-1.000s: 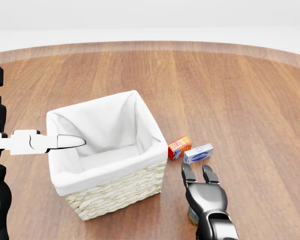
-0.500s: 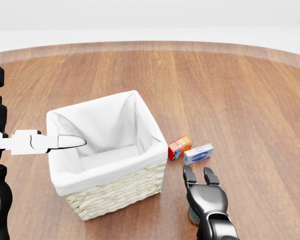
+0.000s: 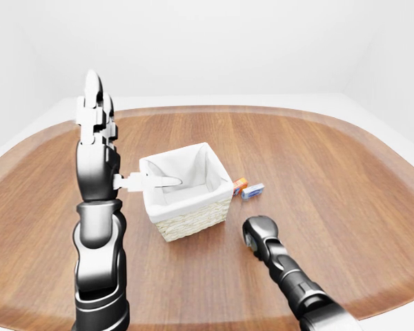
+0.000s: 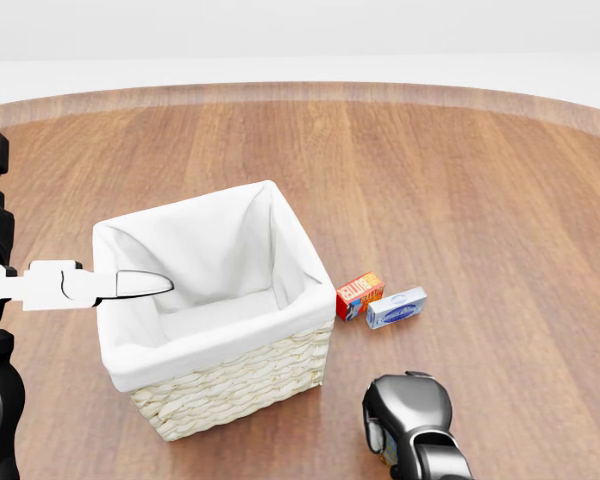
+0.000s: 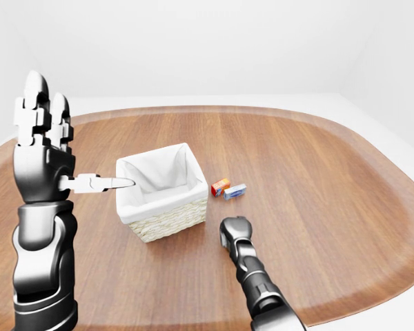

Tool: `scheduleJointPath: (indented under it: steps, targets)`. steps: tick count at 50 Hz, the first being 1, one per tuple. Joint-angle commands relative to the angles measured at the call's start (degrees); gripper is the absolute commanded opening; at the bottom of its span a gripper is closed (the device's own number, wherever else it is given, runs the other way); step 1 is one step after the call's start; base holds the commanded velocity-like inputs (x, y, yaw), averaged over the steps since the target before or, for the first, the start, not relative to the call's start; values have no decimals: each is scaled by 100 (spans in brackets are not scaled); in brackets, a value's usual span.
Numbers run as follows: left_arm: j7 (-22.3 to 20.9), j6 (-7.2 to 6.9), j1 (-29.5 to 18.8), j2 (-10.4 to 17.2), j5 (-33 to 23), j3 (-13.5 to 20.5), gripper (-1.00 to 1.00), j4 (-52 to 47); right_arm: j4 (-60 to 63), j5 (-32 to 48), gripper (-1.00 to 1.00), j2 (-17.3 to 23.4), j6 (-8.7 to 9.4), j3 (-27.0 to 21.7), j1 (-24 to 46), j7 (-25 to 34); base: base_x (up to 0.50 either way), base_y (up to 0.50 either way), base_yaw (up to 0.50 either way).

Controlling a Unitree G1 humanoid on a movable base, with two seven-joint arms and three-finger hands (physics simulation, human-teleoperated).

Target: Pick up the alphabet soup and put it in the basket.

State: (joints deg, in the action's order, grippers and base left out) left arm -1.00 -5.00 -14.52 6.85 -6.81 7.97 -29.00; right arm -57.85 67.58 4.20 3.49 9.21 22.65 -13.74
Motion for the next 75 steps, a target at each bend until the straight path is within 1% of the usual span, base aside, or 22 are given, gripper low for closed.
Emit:
scheduleJointPath:
  steps: [1,6,10,14,17,21,28,32,33,34,38,41,42,45,49,54,55,62,68,69,74,75]
  targets:
    - [-12,0,5,-9,-18,-5,100,-1,-233,48,-99,20,-34,30,78,-200,0,0,0]
    - [-13,0,1,-8,-27,-14,100,-9,-230,71,-98,27,-58,40,96,-242,0,0,0]
    - [-14,0,2,-9,-28,-12,100,-18,209,124,-98,67,-7,47,-65,2,0,0,0]
    - [-19,0,7,-14,-41,-22,100,35,1310,271,-98,153,112,10,-423,649,0,0,0]
    - [-19,0,3,-14,-49,-24,100,18,2052,405,-99,187,151,-30,-659,1076,0,0,0]
    - [-26,0,17,-22,-54,-33,100,-21,3239,616,-98,202,151,-93,-962,1796,0,0,0]
    - [-39,0,21,-23,-47,-24,100,-4,4593,789,-99,75,151,-148,-1386,2717,0,0,0]
    - [-43,0,24,-25,-59,-33,100,-2,4799,802,-99,101,151,-248,-1341,2974,0,0,0]
    - [-43,0,31,-26,-69,-41,100,-9,5088,815,-99,118,151,-285,-1335,3278,0,0,0]
    - [-43,0,31,-26,-70,-41,100,-9,5105,820,-99,116,151,-291,-1336,3297,0,0,0]
    - [-41,0,20,-29,-59,-31,100,32,5874,866,-98,161,151,-450,-1146,4169,0,0,0]
    - [-41,0,12,-28,-68,-42,100,-21,6268,918,-98,214,151,-565,-1029,4627,0,0,0]
    - [-40,0,12,-30,-62,-36,100,1,6520,898,-98,223,151,-628,-981,4959,0,0,0]
    - [-40,0,12,-32,-69,-44,100,-45,6894,923,-98,258,151,-733,-849,5374,0,0,0]
    - [-36,0,15,-33,-71,-44,100,-21,7412,874,-98,274,151,-856,-627,5374,0,0,0]
    - [-58,0,40,-50,-46,-69,100,-17,7496,780,-100,323,151,-968,-373,5374,0,0,0]
    - [-54,0,37,-47,-43,-57,100,15,7538,709,-100,253,151,-966,-368,5374,0,0,0]
    - [-54,0,37,-45,-59,-60,100,-3,7392,648,-100,231,151,-836,-326,5374,0,0,0]
    - [-60,0,44,-58,-28,-60,100,-15,7171,635,-95,231,151,-852,67,5374,0,0,0]
    - [-55,0,46,-51,-52,-76,100,3,7064,593,-98,294,151,-839,156,5272,0,0,0]
    - [-64,0,38,-56,-73,-80,100,-5,7071,632,-95,253,151,-812,278,5238,0,0,0]
    - [-66,0,43,-53,-77,-84,100,33,7021,635,-95,230,151,-829,344,5114,0,0,0]
